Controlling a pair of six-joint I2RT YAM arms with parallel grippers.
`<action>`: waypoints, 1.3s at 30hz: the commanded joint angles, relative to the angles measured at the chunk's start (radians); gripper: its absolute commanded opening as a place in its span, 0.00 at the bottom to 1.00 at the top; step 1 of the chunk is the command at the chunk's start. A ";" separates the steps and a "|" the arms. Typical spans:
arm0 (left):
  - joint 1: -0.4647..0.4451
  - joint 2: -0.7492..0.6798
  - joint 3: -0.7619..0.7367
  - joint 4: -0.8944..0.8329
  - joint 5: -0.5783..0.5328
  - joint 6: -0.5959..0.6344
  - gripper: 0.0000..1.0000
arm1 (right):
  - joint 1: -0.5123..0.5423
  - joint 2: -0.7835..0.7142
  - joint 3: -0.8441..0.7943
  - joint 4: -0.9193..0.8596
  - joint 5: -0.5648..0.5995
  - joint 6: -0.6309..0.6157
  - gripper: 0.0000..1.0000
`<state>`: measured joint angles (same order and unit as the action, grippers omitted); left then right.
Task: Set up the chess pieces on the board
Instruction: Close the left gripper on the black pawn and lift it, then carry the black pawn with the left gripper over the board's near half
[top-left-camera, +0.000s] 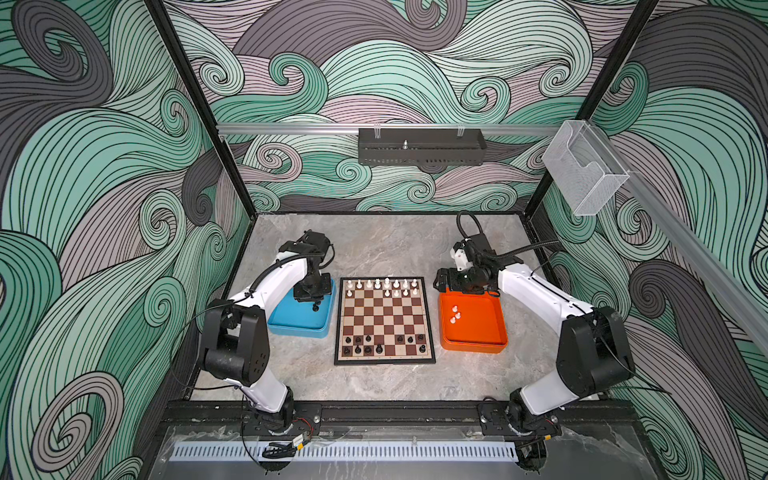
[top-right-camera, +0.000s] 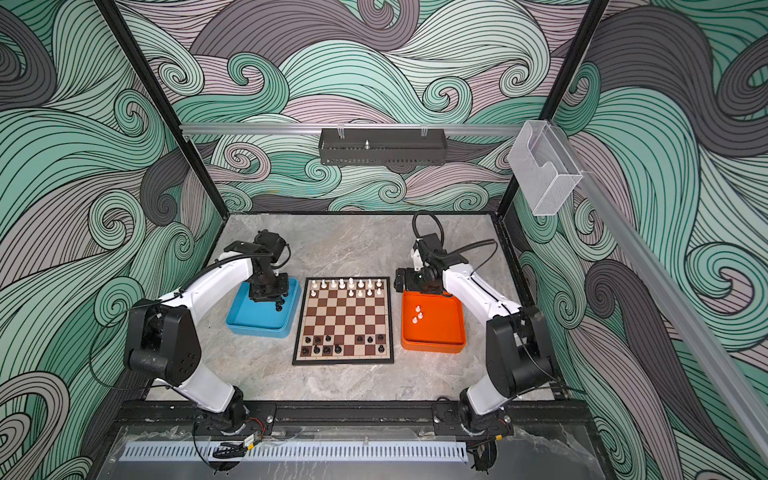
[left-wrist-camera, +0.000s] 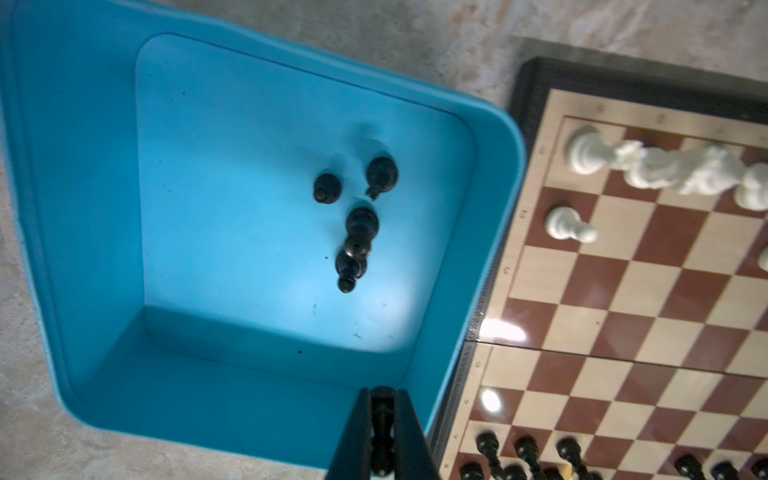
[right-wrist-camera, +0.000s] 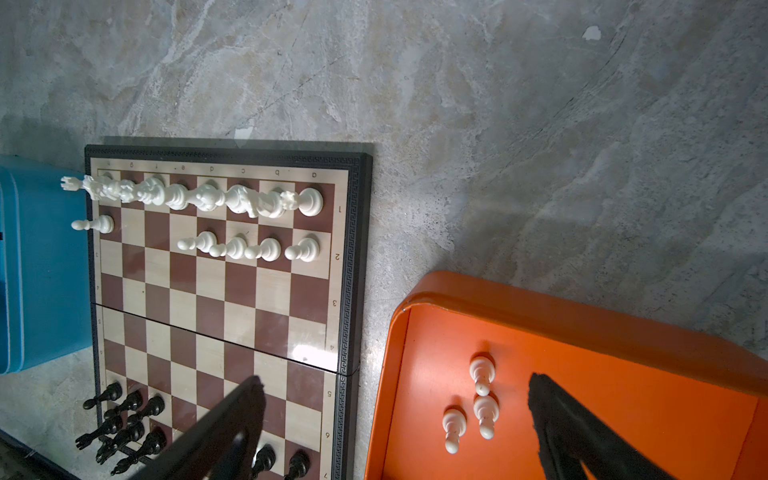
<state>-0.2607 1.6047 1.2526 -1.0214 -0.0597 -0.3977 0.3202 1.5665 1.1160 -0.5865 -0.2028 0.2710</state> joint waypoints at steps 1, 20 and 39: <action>-0.061 -0.044 0.042 -0.059 0.030 -0.032 0.11 | -0.004 -0.029 0.002 -0.013 0.008 0.007 0.99; -0.407 0.058 0.078 0.004 0.157 -0.110 0.11 | -0.006 -0.048 -0.025 -0.008 0.018 0.005 0.99; -0.535 0.190 0.053 0.084 0.182 -0.121 0.11 | -0.021 -0.050 -0.041 -0.006 0.018 0.002 0.99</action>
<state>-0.7933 1.7733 1.3010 -0.9371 0.1238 -0.5083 0.3042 1.5299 1.0843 -0.5861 -0.1913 0.2699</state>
